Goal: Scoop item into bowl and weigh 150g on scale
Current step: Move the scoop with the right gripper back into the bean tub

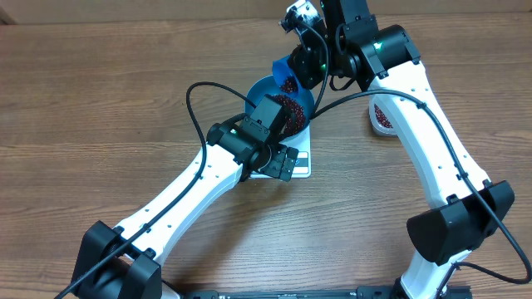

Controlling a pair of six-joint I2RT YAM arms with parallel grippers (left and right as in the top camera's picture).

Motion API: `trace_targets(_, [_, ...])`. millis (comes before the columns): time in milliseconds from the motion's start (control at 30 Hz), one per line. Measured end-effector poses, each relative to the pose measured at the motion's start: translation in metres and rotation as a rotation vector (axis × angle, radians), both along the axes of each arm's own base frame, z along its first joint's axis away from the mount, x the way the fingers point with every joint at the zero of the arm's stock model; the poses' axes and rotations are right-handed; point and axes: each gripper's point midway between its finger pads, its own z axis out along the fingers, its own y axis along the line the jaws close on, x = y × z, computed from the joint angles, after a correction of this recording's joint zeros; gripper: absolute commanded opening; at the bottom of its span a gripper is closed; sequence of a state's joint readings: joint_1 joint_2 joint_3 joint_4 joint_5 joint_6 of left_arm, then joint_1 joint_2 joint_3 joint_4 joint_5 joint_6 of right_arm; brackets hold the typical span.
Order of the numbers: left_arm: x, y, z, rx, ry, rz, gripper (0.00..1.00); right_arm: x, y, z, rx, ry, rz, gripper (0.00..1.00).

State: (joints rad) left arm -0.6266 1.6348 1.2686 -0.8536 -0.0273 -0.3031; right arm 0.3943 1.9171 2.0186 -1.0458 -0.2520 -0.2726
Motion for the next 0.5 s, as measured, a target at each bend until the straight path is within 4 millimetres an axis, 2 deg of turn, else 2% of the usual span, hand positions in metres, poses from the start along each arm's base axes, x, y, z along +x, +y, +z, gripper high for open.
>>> trace_targets(300, [0.000, 0.000, 0.000, 0.000, 0.000, 0.000, 0.99, 0.006, -0.001, 0.004, 0.093, 0.060, -0.125, 0.04])
trace_targets(400, [0.000, 0.000, 0.000, 0.000, 0.000, 0.000, 1.00, 0.011, -0.012, 0.007, 0.166, 0.109, -0.185, 0.04])
trace_targets(500, [0.000, 0.000, 0.000, 0.000, 0.000, 0.000, 1.00, 0.019, -0.034, 0.012, 0.275, 0.175, -0.238, 0.04])
